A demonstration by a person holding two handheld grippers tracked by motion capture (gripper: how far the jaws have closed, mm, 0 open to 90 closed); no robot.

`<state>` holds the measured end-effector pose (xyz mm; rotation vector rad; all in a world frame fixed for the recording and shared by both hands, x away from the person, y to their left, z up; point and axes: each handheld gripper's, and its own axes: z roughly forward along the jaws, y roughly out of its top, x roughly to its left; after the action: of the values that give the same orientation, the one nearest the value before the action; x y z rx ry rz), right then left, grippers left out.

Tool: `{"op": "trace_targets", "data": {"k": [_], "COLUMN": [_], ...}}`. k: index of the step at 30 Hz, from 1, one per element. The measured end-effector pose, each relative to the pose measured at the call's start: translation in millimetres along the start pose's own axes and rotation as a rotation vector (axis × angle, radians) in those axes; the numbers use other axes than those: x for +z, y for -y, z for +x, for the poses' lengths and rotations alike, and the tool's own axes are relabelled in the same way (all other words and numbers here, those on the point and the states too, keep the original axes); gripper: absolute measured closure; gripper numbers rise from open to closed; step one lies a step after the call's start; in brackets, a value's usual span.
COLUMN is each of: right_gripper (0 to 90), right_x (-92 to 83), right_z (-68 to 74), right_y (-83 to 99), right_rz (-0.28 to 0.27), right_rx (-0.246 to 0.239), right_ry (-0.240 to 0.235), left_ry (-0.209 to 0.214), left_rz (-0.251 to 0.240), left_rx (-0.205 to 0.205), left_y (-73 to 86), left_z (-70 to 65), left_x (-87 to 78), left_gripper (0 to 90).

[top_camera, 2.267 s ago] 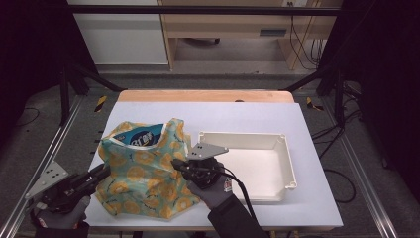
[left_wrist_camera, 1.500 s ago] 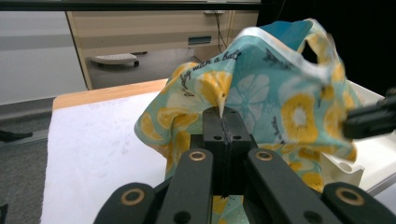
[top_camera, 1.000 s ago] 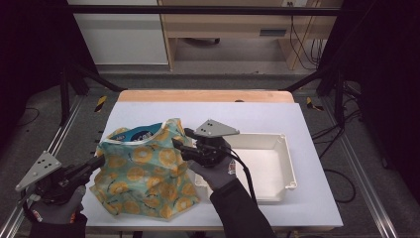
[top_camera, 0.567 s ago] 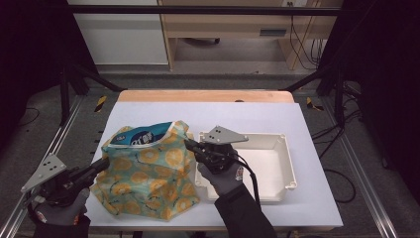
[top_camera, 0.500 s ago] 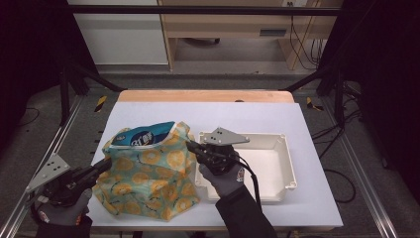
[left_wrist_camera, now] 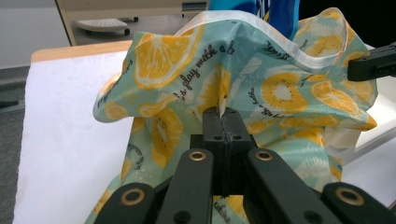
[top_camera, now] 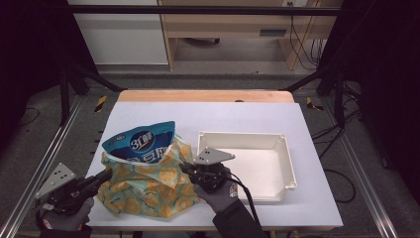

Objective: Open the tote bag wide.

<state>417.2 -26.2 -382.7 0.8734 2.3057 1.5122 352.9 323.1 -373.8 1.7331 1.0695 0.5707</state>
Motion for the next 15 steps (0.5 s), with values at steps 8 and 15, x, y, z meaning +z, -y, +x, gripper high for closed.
{"op": "trace_targets", "data": {"k": [8,15], "right_gripper": [87.4,86.5], "right_x": [7.7,18.3], "right_z": [5.5,8.8], "right_y": [15.0,28.6], "right_rz": [0.029,0.061], "right_rx": [0.017,0.037], "right_ry": [-0.027,-0.039], "left_ry": [-0.004,-0.009], "left_rz": [0.024,0.105], "left_rx": [-0.016,-0.035], "left_y": [24.2,38.5], "left_z": [-0.5,4.2], "left_x": [-6.3,3.8], "left_gripper": [90.0,90.0]}}
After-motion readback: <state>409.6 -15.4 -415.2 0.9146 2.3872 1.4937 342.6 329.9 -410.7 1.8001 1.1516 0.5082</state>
